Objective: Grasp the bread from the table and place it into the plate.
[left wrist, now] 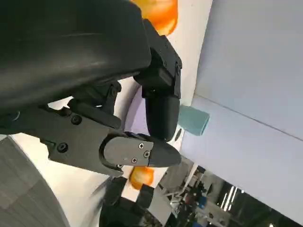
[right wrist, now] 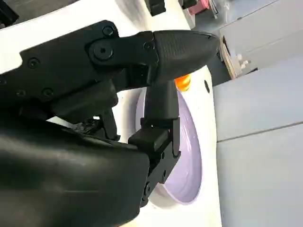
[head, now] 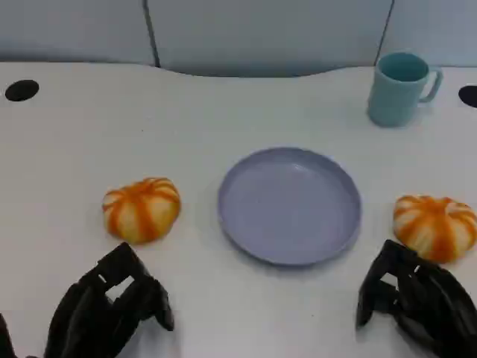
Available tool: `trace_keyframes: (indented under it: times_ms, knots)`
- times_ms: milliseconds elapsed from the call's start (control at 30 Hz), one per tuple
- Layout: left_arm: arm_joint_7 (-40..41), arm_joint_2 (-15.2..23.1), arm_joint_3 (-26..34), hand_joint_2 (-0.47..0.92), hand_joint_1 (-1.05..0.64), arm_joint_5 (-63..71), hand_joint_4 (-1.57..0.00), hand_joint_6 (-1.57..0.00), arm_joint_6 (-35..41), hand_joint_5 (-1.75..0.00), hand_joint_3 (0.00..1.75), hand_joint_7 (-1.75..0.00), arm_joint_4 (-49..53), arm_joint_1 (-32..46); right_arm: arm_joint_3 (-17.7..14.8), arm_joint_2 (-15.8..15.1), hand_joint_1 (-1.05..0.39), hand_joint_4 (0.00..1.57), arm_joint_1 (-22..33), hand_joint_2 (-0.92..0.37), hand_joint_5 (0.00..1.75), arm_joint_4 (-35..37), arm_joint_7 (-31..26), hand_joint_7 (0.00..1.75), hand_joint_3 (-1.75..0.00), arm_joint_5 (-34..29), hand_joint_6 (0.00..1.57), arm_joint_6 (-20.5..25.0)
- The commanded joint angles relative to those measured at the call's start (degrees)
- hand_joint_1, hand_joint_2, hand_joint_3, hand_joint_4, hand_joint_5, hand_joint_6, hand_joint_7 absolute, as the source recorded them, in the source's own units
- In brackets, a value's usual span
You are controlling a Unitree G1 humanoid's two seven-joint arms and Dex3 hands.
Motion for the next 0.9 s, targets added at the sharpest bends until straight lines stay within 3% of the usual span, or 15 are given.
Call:
trace_keyframes:
  times_ms: [33,100,367,900]
  knots:
    - [-1.0,1.1,0.8,0.92,-0.56,0.0,-0.75,-0.55,-0.7,-1.75,0.25,-1.64,0.8,-0.5,-2.0,-0.1,-0.61,0.72,-0.2,-0.92,1.75,-1.7,1.1,1.56,-0.31,4.6,0.58,6.5]
    - [-1.2,1.2,1.0,0.92,-0.56,-0.1,-0.75,-0.55,-0.7,-1.75,0.25,-1.64,1.1,-0.7,-2.4,0.1,-0.62,0.73,0.0,-0.92,1.75,-3.1,1.5,1.57,-0.28,6.6,0.58,10.0]
    - [-1.2,1.1,1.1,0.92,-0.56,-0.1,-0.75,-0.55,-0.5,-1.75,0.24,-1.64,0.8,-0.6,-2.9,0.1,-0.62,0.74,0.4,-0.92,1.75,-5.0,1.9,1.57,-0.23,7.1,0.58,13.2]
    - [-1.1,1.2,0.7,0.92,-0.55,0.6,-0.75,-0.54,-1.2,-1.75,0.27,-1.64,-0.4,0.1,-2.8,0.6,-0.62,0.73,1.0,-0.92,1.75,-6.0,1.3,1.56,-0.24,5.9,0.58,12.5]
